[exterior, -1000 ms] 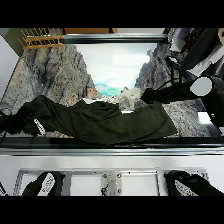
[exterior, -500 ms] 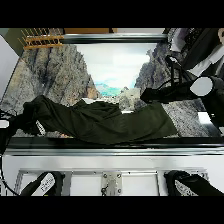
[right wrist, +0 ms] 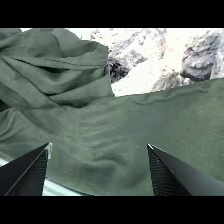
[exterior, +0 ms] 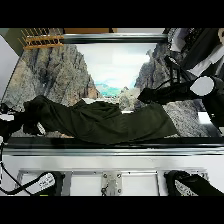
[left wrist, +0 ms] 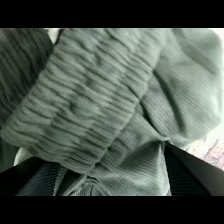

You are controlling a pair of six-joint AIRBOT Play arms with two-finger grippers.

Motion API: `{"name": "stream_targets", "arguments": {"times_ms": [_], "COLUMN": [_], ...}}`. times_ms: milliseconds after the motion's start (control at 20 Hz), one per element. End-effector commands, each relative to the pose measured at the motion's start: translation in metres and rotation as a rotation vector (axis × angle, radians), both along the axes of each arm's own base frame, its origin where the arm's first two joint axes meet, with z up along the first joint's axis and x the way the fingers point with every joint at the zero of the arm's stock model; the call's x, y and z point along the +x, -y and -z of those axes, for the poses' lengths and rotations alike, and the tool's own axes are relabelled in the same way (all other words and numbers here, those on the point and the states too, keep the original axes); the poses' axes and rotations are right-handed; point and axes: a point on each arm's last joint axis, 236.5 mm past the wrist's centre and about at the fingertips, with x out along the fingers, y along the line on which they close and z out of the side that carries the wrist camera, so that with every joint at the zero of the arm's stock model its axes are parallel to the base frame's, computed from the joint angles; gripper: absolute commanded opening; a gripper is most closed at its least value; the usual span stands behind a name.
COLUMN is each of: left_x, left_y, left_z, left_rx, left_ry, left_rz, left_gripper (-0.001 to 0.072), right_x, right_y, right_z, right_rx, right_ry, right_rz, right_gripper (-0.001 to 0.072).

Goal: Fold the clothes and pants, and hang the long-sleeved shirts on hangers.

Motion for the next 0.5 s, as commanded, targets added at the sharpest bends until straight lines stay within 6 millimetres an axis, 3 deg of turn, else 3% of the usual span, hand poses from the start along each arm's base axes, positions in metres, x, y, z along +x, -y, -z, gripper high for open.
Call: {"name": "stream_targets", "arguments": {"times_ms": [0,300,350,450], "left_x": [0.008,0.016,0.016,0.019], "left_y": [-0.002,-0.008,-0.010,-0.015], "left_z": [0.004,-0.014,-0.019,-0.030], "left_rx": [-0.004,0.030,0.041,0.068], "left_ry": [0.021,0.081,0.092,0.122], "left_rz": [-0.007,-0.016,-0.020,-0.034], "left_gripper": [0.0689,0.0688,0.0652,0.0652], "right_x": [-0.001,-0.001,-0.001,0.000], "right_y": [-0.001,-0.001,-0.001,-0.001], "right_z": [0.000,0.000,0.000,0.002], "right_rx": [0.005,0.005,0.004,0.004], "right_ry": [-0.005,-0.005,-0.005,-0.010], "right_rz": [0.000,0.000,0.001,0.000], "right_gripper": [0.0652,0.0652,0.0651,0.0652]}}
